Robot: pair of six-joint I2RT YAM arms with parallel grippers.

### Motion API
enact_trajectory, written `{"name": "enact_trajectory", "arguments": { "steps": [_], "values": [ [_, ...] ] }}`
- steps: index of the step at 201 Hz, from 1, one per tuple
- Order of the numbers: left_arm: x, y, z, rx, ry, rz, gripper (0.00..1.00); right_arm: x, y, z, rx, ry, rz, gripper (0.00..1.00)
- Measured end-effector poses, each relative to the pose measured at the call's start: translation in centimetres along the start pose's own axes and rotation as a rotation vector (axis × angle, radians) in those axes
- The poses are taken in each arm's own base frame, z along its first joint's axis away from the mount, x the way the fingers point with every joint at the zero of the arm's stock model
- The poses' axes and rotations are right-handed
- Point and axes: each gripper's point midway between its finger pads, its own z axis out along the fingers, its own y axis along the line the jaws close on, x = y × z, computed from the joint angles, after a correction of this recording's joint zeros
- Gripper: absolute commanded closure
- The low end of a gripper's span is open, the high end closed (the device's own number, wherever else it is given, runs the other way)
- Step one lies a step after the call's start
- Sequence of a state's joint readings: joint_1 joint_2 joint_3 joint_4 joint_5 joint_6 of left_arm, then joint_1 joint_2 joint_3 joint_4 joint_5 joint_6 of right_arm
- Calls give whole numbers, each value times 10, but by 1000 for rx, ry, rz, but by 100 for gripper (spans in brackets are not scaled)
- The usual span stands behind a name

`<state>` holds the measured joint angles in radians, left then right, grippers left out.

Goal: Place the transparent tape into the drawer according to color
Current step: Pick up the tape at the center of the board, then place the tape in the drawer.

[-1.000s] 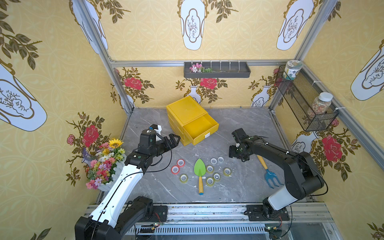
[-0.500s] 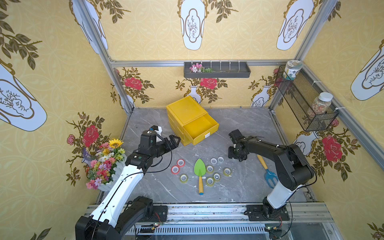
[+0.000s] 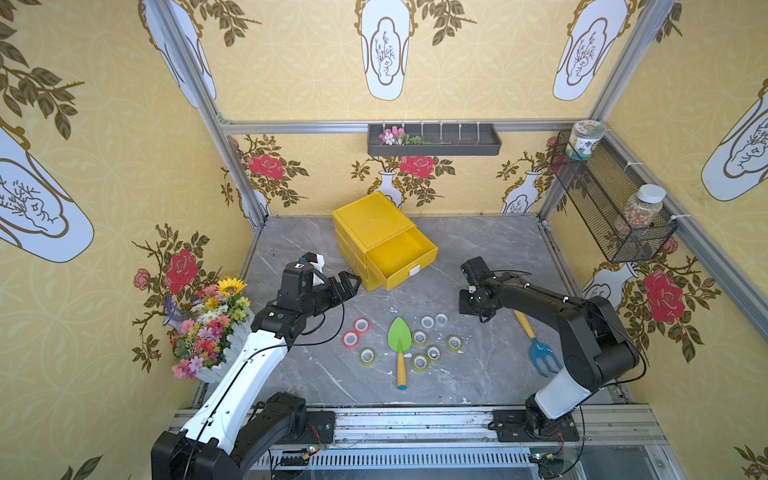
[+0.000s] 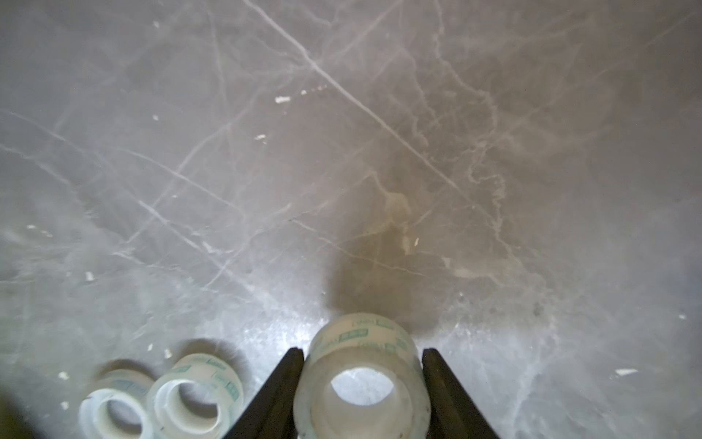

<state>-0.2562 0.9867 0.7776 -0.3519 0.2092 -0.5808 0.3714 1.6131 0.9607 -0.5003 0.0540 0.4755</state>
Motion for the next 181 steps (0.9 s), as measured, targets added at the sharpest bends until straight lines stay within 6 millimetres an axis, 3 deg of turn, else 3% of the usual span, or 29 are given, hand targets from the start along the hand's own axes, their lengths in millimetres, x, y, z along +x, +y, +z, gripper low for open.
{"name": "enact_trajectory", "arguments": {
  "steps": [17, 52, 84, 117, 145, 181],
  "values": [
    [0, -1, -1, 2, -2, 1, 0, -8, 3, -19, -24, -40, 3, 57],
    [0, -1, -1, 3, -4, 2, 0, -41, 21, -82, -91, -177, -7, 59],
    [2, 1, 0, -1, 1, -1, 0, -80, 66, -149, -181, -312, -88, 59],
    [2, 2, 0, -3, 3, -5, 0, -116, 133, -205, -278, -423, -210, 59],
    [3, 3, 1, -7, 4, -5, 0, -139, 169, -220, -327, -455, -259, 60],
    [6, 7, 4, -15, 13, -9, 0, -150, 203, -199, -350, -402, -314, 60]
  ]
}}
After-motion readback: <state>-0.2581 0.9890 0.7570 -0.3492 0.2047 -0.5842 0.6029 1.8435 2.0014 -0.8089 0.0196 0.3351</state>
